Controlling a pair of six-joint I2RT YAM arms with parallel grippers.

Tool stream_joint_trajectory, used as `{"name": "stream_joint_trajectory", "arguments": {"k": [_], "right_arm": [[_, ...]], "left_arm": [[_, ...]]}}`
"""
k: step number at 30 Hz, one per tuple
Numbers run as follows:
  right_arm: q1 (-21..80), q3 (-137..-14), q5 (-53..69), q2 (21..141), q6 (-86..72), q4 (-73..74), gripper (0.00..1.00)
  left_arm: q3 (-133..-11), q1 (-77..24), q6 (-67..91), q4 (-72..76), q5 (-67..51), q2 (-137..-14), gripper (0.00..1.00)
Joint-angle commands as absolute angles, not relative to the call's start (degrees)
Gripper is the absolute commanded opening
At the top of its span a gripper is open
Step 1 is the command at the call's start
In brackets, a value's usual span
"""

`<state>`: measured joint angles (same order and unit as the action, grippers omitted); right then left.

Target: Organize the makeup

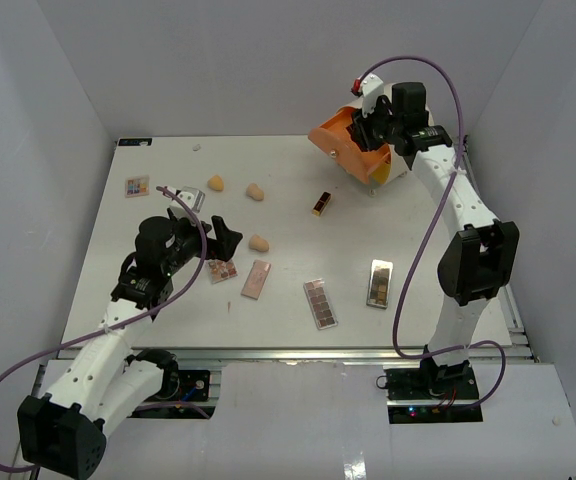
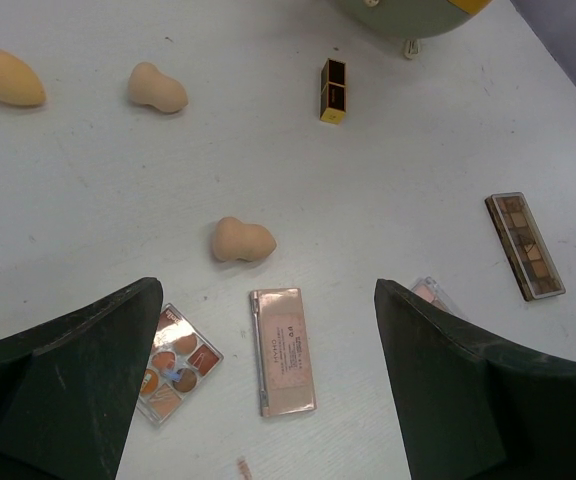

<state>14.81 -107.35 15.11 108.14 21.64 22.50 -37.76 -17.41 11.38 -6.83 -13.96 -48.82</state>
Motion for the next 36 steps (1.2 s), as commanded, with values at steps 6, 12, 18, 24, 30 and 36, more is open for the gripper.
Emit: {"name": "stream_joint_trajectory", "arguments": {"k": [6, 12, 18, 24, 30, 36], "right_arm": [[14.77, -109.86, 13.33, 107.37, 22.24, 19.66, 0.62], [14.62, -109.85, 18.14, 102.23, 21.54, 22.13, 0.63], [11.04, -100.89, 36.01, 90.5, 20.0, 24.79, 0.68], [-0.33, -74.84, 71.29, 77.96, 13.7, 15.79, 0.79], [-9.68, -46.26, 74.84, 64.4, 4.62, -5.89, 0.85], [-14.7, -41.86, 75.32, 60.92, 2.45, -10.03, 0.85]], "left_arm": [[-37.88, -17.55, 10.9, -5.36, -18.28, -48.98, 0.98], [-37.32, -17.52, 11.11, -4.12, -23.43, -49.23, 0.98], [-37.54, -19.6, 13.64, -0.5, -29.34, -55.36, 0.84], [-47.48, -30.52, 14.06, -2.7, -21.72, -73.9, 0.68], [-65.81, -36.1, 12.51, -4.52, -12.13, -95.59, 0.81], [-82.53, -37.75, 12.22, -4.06, -1.84, -113.53, 0.84]]}}
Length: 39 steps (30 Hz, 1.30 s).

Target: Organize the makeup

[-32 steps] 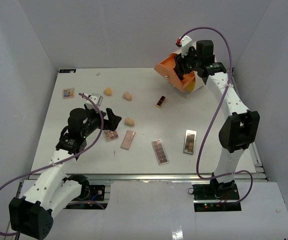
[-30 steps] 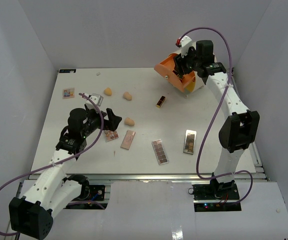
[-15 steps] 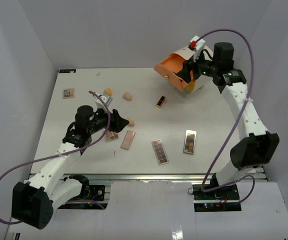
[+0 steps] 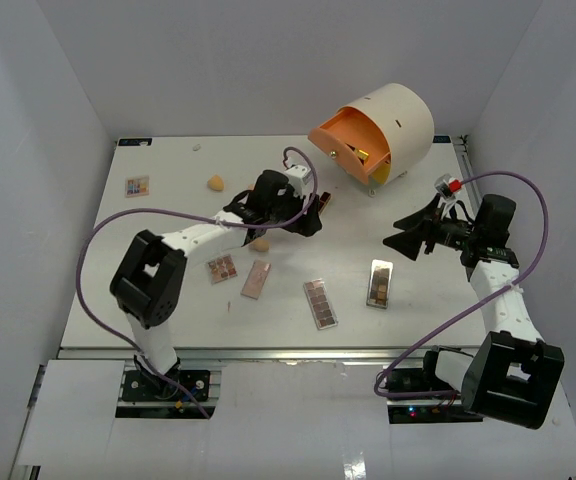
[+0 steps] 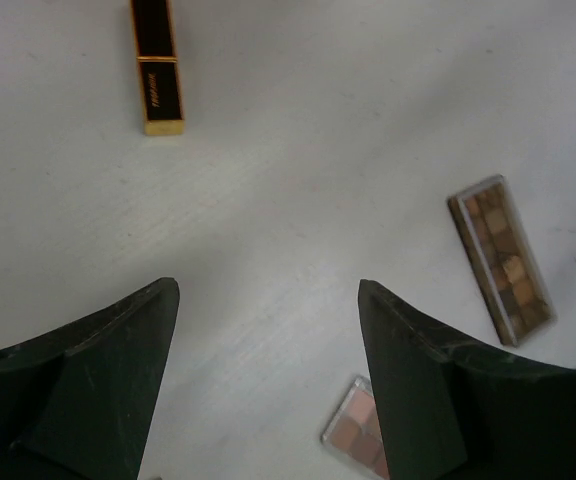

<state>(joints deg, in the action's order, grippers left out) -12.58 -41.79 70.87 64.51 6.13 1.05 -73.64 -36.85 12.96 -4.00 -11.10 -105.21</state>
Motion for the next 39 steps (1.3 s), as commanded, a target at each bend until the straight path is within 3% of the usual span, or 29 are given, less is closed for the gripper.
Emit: {"name": "stream_joint_trajectory", "arguments": {"k": [1, 14, 17, 21, 27, 31, 39], "right_arm": [[-14.92, -41.96, 75.48, 61.03, 2.19, -10.1, 0.85], [-15.21, -42.45, 76.55, 60.96, 1.2, -10.14, 0.85], [-15.21, -42.42, 76.58, 61.11, 1.17, -10.11, 0.85], [-15.21, -42.39, 76.38, 61.38, 1.23, -10.11, 0.85], [-15.21, -42.18, 76.16, 61.43, 1.41, -10.02, 0.85], [-15.21, -41.92, 75.13, 61.44, 1.59, -9.92, 0.85], [-15.07, -41.98, 75.25, 63.45, 1.03, -8.35, 0.84]], "left_arm": [[-84.71, -38.01, 12.12, -3.76, -0.38, -115.64, 0.84], [-101.85, -39.08, 10.08, -1.85, 5.43, -131.94, 0.78], [-102.12, -39.2, 9.93, -1.93, 7.74, -133.18, 0.68], [-99.96, -39.14, 10.17, -1.7, 8.52, -133.06, 0.46], [-93.96, -39.12, 10.36, -0.05, 7.95, -128.76, 0.27], [-89.67, -39.2, 10.47, 2.11, 6.57, -122.62, 0.16], [-72.88, -39.2, 17.54, 7.15, -3.97, -104.15, 0.1]]}}
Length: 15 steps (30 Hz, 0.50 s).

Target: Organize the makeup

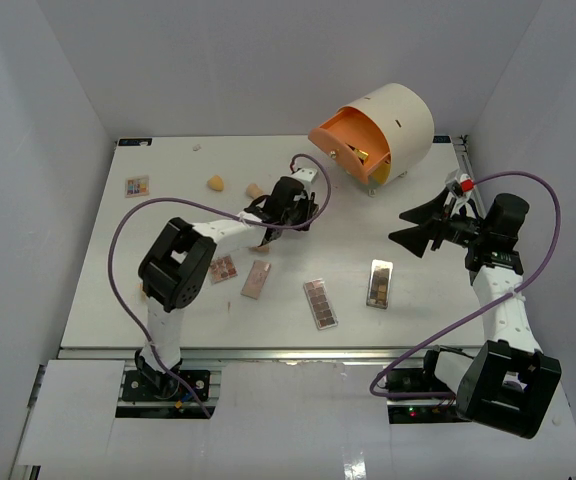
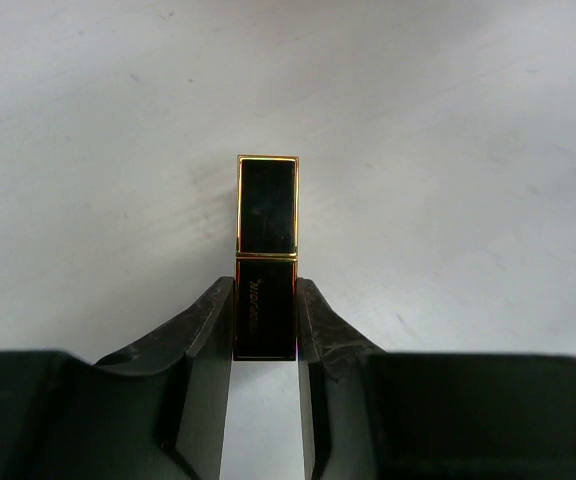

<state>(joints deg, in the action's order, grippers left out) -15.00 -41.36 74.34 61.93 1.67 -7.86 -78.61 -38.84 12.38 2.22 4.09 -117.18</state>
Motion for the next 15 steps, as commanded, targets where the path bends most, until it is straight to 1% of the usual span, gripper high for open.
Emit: {"name": "stream_joint_trajectory", "arguments": {"k": [1, 2, 3, 4, 8, 9, 12, 15], "right_arm": [[-14.94, -41.92, 75.49, 64.06, 0.36, -8.35, 0.84], [-14.86, -41.93, 75.52, 64.18, 0.17, -8.32, 0.83], [-14.12, -42.01, 75.68, 65.03, -1.32, -8.07, 0.83], [-13.06, -42.01, 75.76, 65.79, -2.24, -7.92, 0.83], [-8.08, -41.86, 72.91, 66.45, -6.74, -7.82, 0.83], [-6.71, -41.89, 71.78, 66.24, -8.52, -8.34, 0.84], [-4.12, -41.51, 71.43, 65.06, -14.1, -12.8, 0.92], [-2.69, -41.24, 72.79, 64.39, -17.36, -16.89, 0.97]], "left_arm": [[-69.82, -39.2, 19.97, 8.31, -6.98, -100.74, 0.1], [-69.19, -39.2, 22.09, 10.56, -9.24, -98.17, 0.1], [-64.26, -39.2, 25.94, 15.25, -12.99, -94.53, 0.1], [-60.32, -39.2, 27.85, 19.63, -14.59, -93.15, 0.1], [-50.81, -39.17, 38.84, 35.14, -23.57, -89.07, 0.1], [-48.85, -39.22, 41.9, 39.45, -25.78, -88.73, 0.1], [-45.7, -39.46, 48.44, 49.81, -31.09, -89.26, 0.1], [-45.33, -39.63, 51.46, 54.8, -35.58, -90.49, 0.1]]}}
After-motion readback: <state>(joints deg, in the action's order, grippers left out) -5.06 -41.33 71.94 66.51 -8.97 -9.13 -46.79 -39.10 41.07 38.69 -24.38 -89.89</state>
